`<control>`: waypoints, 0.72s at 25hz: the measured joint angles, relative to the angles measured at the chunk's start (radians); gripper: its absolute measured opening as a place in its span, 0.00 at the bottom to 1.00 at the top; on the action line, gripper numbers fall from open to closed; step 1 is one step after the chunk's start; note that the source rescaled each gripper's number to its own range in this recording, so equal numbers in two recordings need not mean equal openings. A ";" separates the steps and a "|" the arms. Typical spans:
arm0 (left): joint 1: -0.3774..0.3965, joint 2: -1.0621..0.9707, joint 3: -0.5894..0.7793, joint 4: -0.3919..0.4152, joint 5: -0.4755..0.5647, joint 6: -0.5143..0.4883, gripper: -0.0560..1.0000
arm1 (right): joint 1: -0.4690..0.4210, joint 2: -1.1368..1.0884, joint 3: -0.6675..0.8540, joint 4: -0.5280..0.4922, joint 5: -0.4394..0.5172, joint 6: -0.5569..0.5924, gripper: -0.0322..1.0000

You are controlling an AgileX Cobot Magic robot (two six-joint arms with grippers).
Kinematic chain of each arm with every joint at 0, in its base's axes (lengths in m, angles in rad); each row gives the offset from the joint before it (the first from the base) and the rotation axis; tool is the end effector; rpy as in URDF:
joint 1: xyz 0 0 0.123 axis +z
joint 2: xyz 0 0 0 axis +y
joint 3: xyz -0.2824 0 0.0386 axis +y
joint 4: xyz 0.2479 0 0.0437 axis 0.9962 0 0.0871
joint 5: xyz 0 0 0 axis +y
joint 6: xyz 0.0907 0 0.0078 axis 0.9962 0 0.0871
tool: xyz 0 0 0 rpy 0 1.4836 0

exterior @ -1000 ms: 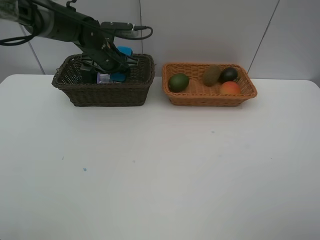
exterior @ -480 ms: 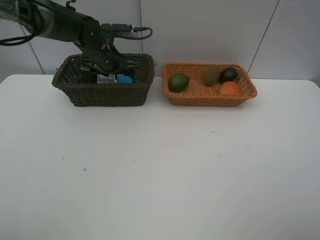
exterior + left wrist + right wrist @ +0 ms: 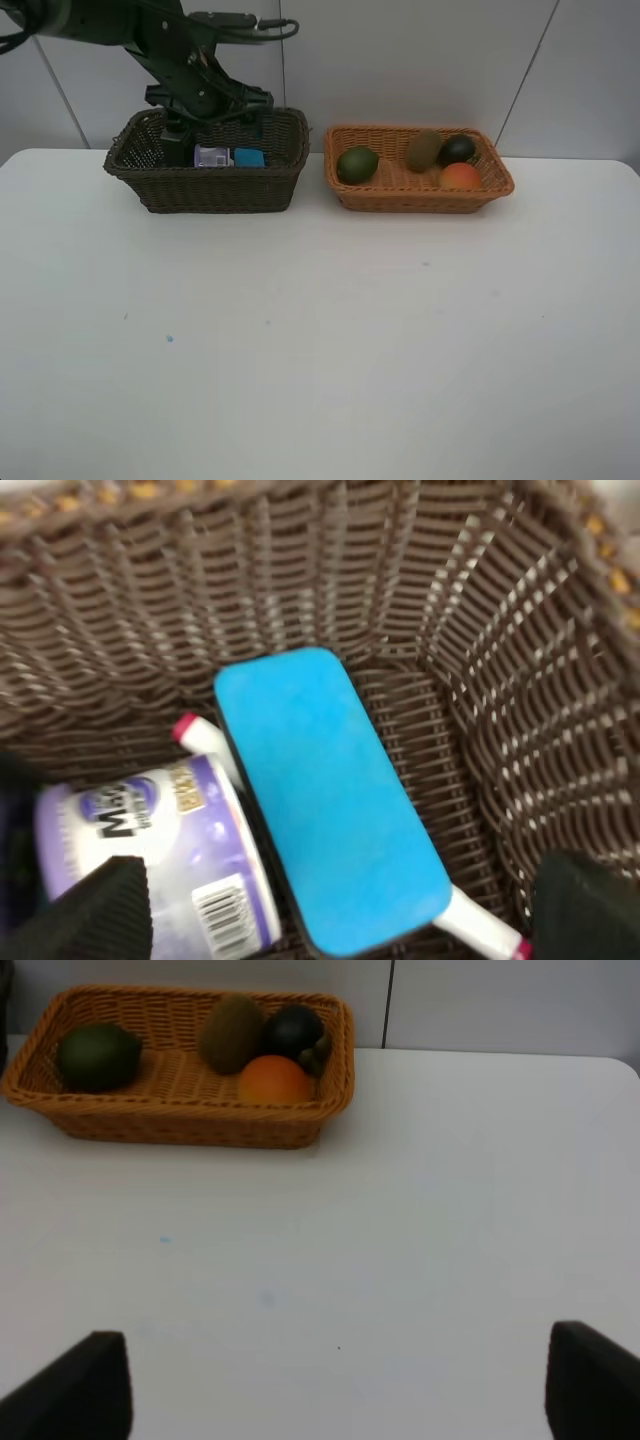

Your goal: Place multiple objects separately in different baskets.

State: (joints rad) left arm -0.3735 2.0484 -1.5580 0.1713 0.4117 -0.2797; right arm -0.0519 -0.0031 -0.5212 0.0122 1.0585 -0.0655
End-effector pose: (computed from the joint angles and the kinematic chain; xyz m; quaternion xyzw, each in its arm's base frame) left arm 0.4361 -0.1642 0.2120 0.1036 0.9222 -0.0604 0.3677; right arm -0.0077 0.0014 0.2832 -0.0061 0.8462 -0.0252 0.5322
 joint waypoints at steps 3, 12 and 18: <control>0.000 -0.081 0.000 0.047 0.052 0.000 1.00 | 0.000 0.000 0.000 0.000 0.000 0.000 1.00; 0.000 -0.382 0.000 0.188 0.264 0.004 1.00 | 0.000 0.000 0.000 0.000 0.000 0.000 1.00; 0.000 -0.601 0.000 0.234 0.477 0.019 1.00 | 0.000 0.000 0.000 0.000 0.000 0.000 1.00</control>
State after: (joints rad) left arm -0.3735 1.4473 -1.5580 0.4054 0.8887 -0.2608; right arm -0.0519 -0.0031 -0.5212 0.0122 1.0585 -0.0655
